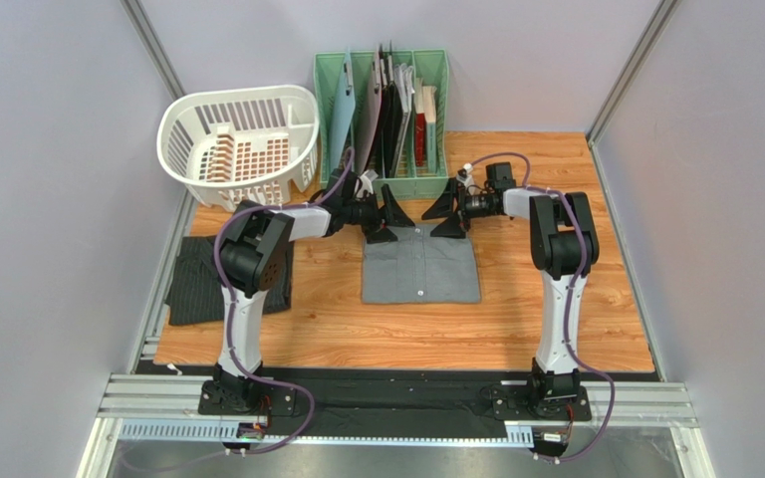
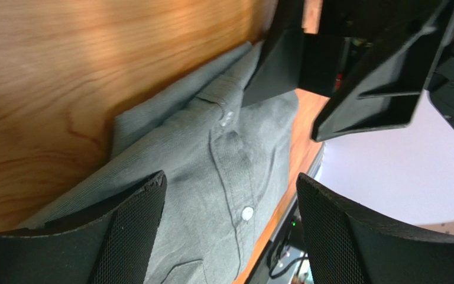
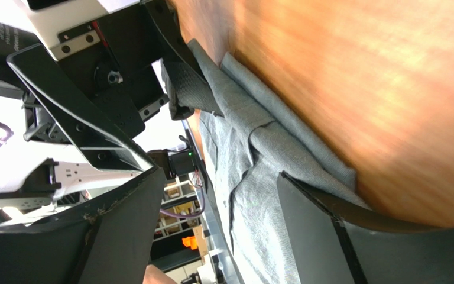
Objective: Fold and stack the long sleeve shirts
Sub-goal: Fold the shirt
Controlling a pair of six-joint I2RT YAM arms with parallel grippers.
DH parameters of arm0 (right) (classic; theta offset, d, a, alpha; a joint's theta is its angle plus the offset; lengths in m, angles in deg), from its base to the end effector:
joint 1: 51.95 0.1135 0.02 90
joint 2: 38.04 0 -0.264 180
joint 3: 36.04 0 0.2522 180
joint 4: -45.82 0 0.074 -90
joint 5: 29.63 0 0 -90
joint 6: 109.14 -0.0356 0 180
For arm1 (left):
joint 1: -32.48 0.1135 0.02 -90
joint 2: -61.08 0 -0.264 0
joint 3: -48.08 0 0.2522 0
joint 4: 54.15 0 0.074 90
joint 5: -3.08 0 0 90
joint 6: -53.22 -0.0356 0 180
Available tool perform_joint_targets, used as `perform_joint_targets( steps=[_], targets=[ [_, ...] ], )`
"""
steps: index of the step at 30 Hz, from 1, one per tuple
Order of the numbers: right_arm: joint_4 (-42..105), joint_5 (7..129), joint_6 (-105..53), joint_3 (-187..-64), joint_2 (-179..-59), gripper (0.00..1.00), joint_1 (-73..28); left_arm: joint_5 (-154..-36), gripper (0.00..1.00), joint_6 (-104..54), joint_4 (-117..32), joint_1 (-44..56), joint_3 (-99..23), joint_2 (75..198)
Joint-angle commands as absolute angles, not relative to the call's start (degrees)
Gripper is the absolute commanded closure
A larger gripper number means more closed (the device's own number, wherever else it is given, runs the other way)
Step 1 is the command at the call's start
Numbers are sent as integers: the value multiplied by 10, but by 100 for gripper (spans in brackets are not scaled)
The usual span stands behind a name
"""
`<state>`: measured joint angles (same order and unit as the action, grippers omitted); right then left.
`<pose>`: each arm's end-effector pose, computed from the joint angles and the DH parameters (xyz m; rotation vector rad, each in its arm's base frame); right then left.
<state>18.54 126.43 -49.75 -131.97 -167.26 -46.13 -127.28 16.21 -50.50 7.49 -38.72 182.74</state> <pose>0.4356 0.0771 0.1026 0.1192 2.5216 1.7411 0.3933 -0.2087 0.1311 -0.1727 2.5011 -1.4542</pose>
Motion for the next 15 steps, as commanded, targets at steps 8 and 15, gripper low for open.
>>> perform_joint_targets(
  steps=[8,15],
  targets=[
    [-98,1092,-137,-1470,-1664,30,-380,-1273,17,138,-449,54,-227,1703],
    [-182,983,42,-1422,-1520,26,-303,-1262,18,3,-331,107,-201,1500]
  ],
)
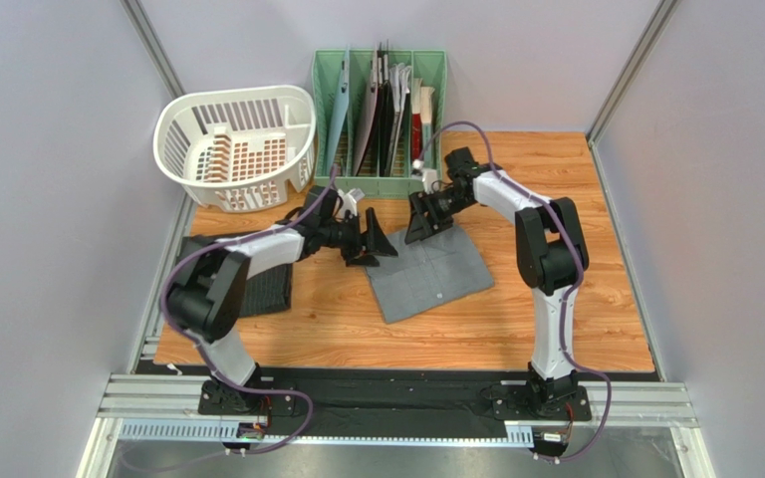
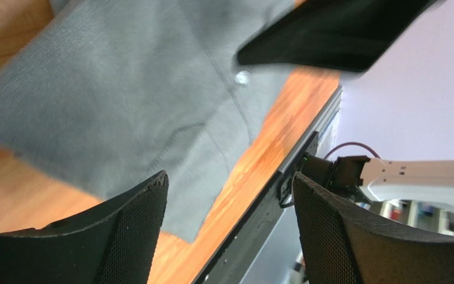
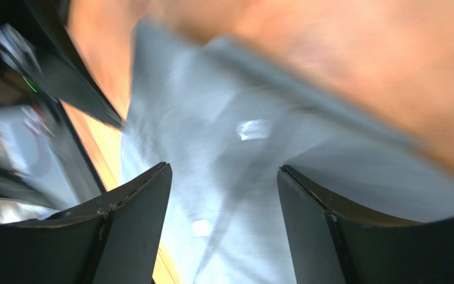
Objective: Fold and stack the long sleeve shirts
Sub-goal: Fold the shirt
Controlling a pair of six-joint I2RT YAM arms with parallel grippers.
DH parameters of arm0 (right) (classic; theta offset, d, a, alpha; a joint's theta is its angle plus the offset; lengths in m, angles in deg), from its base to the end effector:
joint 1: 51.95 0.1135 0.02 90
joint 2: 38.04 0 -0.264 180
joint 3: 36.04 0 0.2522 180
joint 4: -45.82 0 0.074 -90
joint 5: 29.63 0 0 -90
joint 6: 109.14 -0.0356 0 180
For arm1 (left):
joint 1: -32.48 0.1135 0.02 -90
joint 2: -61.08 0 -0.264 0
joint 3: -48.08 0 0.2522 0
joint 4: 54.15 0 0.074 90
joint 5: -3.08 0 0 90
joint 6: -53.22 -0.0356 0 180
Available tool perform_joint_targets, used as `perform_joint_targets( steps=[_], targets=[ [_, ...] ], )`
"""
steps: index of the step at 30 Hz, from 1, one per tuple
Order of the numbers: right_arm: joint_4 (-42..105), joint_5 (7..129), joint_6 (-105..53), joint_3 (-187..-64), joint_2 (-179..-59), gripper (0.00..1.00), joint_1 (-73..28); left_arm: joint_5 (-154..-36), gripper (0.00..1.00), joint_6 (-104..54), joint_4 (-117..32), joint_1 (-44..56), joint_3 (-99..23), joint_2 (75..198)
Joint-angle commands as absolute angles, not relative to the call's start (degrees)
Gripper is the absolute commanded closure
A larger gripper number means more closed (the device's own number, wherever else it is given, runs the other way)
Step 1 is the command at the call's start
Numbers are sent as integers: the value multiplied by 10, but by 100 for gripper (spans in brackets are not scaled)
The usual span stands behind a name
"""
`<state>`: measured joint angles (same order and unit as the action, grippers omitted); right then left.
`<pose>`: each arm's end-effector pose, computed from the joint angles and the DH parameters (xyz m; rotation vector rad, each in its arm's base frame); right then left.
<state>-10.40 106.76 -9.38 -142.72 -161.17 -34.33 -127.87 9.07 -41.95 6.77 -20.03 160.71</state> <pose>0.4073 0.1564 0.1691 -0.8008 2.5513 1.1686 0.3071 -0.1738 0.1722 -0.0449 2.5625 -1.3991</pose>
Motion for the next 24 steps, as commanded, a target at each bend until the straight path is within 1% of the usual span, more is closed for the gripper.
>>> perform_joint_targets(
  steps=[1,3,4,5,7,8,9,11,13,16,17,18,19,20,21,24],
  targets=[
    [-186,974,33,-1422,-1505,25,-304,-1255,18,-8,-311,115,-199,1471],
    [-175,938,-3,-1395,-1475,24,-302,-1240,18,-56,-264,127,-198,1447],
    [-161,912,-23,-1376,-1437,21,-300,-1231,18,-74,-242,128,-199,1427],
    [-151,865,-58,-1334,-1423,19,-295,-1221,17,-97,-237,130,-200,1419],
    [-115,818,-93,-1296,-1388,17,-289,-1205,17,-122,-235,131,-205,1406],
    [-102,777,-114,-1280,-1381,16,-282,-1196,17,-132,-232,131,-209,1405],
    [-84,757,-137,-1255,-1381,16,-278,-1181,17,-148,-237,131,-211,1403],
    [-72,721,-159,-1244,-1394,12,-263,-1157,17,-158,-237,131,-223,1404],
    [-63,714,-185,-1243,-1416,10,-256,-1145,16,-166,-232,135,-235,1409],
    [-68,725,-187,-1256,-1460,10,-243,-1139,12,-180,-212,139,-248,1415],
    [-68,748,-185,-1253,-1467,10,-239,-1142,8,-183,-204,141,-253,1418],
    [-66,759,-173,-1248,-1471,11,-238,-1157,7,-188,-194,149,-258,1421],
    [-67,771,-122,-1232,-1471,12,-236,-1173,6,-197,-172,153,-268,1432],
    [-72,808,-83,-1224,-1469,12,-231,-1190,6,-207,-161,158,-271,1438],
    [-97,829,-39,-1218,-1465,11,-231,-1224,6,-218,-153,160,-272,1442],
    [-155,866,182,-1201,-1447,11,-229,-1278,6,-261,-142,160,-247,1455]
  ],
)
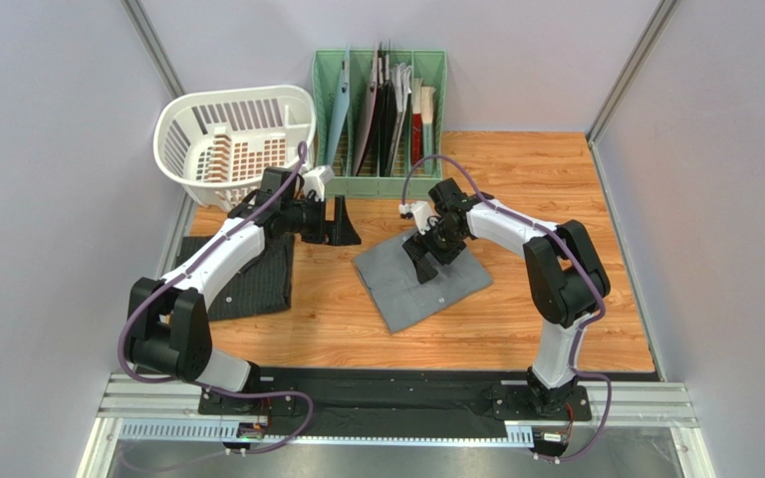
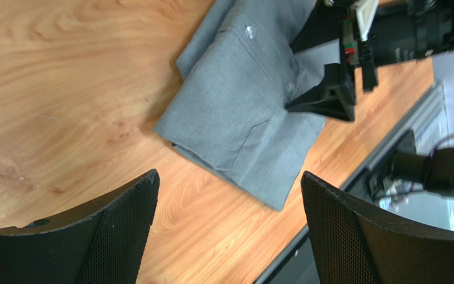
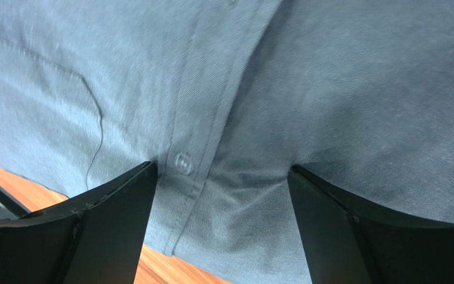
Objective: Fold and stack the long sleeve shirts
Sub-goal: Fold the shirt
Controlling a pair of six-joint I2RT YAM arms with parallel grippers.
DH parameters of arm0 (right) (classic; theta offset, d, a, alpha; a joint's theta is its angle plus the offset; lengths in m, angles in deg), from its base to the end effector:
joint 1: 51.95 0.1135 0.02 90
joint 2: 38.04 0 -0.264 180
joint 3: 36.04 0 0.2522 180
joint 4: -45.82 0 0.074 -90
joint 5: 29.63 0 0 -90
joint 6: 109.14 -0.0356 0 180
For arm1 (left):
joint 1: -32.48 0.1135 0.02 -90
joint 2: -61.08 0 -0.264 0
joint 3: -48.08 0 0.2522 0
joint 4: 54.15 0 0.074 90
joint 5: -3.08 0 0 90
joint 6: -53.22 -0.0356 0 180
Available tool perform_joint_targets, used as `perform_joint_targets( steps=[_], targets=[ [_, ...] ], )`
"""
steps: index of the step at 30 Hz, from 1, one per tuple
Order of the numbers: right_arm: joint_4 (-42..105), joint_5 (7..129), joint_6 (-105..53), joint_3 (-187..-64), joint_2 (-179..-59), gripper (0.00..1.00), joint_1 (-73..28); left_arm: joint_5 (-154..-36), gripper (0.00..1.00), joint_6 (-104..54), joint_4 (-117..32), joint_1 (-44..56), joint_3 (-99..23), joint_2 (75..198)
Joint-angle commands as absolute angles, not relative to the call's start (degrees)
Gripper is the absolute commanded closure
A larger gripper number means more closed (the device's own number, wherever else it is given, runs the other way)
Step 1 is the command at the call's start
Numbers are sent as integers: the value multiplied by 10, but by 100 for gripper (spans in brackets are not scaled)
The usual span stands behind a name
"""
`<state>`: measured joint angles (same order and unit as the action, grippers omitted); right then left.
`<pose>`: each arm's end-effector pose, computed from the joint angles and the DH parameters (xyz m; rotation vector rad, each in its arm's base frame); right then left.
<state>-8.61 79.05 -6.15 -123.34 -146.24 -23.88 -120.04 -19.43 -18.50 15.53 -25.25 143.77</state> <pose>0.3170 0.1820 0.1701 -1.0696 2.6819 0.5194 0.2896 -0.1086 0.2609 0.2851 2.3842 -0.9682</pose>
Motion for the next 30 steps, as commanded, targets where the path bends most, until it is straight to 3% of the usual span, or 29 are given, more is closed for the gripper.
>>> perform_joint_targets(
  steps=[1,2,8,20,30],
  targets=[
    [-171,873,233,-1198,-1443,11,-230,-1288,6,-266,-141,160,-232,1462],
    [-186,880,320,-1192,-1439,11,-229,-1316,6,-272,-141,160,-227,1471],
    [-238,918,471,-1195,-1447,11,-227,-1380,13,-235,-204,134,-217,1562],
    [-243,889,463,-1222,-1478,12,-215,-1389,12,-84,-357,82,-235,1747],
    [-251,887,453,-1232,-1487,12,-215,-1382,26,-46,-398,59,-253,1798]
  ],
)
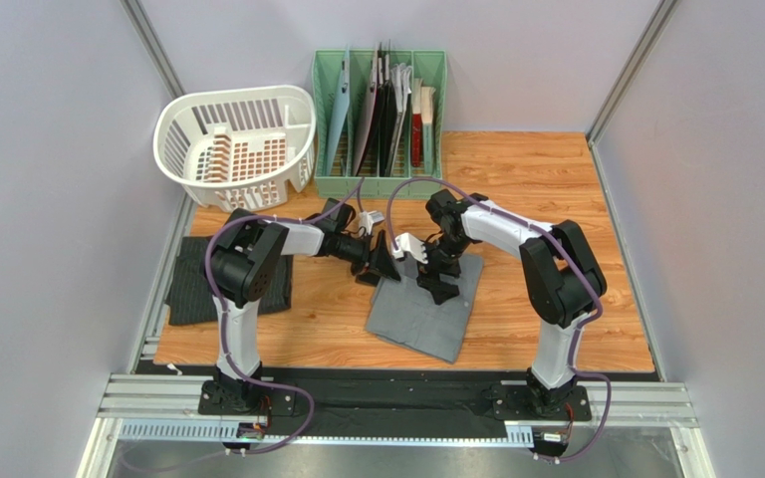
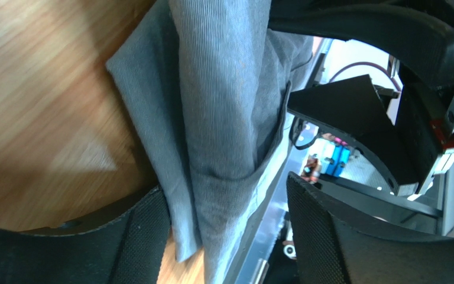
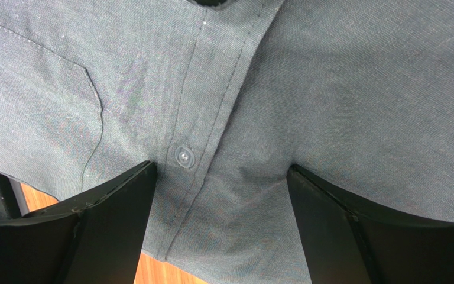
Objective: Fold and stack the long sleeve shirts
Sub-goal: Fold the shirt
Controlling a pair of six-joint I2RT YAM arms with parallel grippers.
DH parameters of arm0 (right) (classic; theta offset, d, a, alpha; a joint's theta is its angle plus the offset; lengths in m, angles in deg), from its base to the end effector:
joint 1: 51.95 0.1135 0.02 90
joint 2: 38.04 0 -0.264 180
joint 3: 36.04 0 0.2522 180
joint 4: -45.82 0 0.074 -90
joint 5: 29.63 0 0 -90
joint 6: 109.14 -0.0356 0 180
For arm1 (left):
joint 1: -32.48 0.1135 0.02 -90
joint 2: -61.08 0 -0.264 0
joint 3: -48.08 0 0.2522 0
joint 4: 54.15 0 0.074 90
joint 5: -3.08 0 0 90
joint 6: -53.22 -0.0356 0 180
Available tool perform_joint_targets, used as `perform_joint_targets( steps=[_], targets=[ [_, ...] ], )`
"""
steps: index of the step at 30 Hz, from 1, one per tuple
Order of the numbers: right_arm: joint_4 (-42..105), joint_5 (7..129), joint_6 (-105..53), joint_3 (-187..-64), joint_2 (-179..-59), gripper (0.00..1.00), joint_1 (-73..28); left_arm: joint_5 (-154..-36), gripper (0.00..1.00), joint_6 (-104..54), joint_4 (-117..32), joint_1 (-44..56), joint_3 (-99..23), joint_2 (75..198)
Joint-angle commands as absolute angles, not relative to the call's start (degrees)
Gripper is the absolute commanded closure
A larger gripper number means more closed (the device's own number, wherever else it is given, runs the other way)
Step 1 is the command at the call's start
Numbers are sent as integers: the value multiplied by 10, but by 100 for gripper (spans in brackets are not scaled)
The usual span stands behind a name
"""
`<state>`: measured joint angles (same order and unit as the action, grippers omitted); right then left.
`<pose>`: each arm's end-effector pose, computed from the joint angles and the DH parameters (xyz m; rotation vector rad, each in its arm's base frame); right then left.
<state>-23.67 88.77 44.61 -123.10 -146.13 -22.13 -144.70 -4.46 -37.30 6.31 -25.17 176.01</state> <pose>0.2835 0.1820 0.1686 -2.1269 2.0029 0.7109 0.3172 -0.1894 0.1059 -0.2656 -2.6324 1.6186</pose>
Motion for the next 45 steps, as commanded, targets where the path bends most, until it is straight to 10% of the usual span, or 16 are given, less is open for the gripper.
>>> perform_joint_targets(
  steps=[1,8,16,34,45],
  targets=[
    [-252,888,448,-1234,-1487,12,-215,-1382,29,-43,-400,59,-254,1800],
    [-236,900,393,-1237,-1491,12,-214,-1354,48,-50,-415,56,-284,1798],
    [-247,898,233,-1256,-1468,9,-254,-1293,100,-173,-236,55,-351,1772],
    [-334,1154,70,-1195,-1327,0,-642,-762,100,-554,236,-37,-686,1561],
    [-366,1150,83,-1177,-1284,0,-688,-651,100,-463,122,-216,-517,1680]
  ],
)
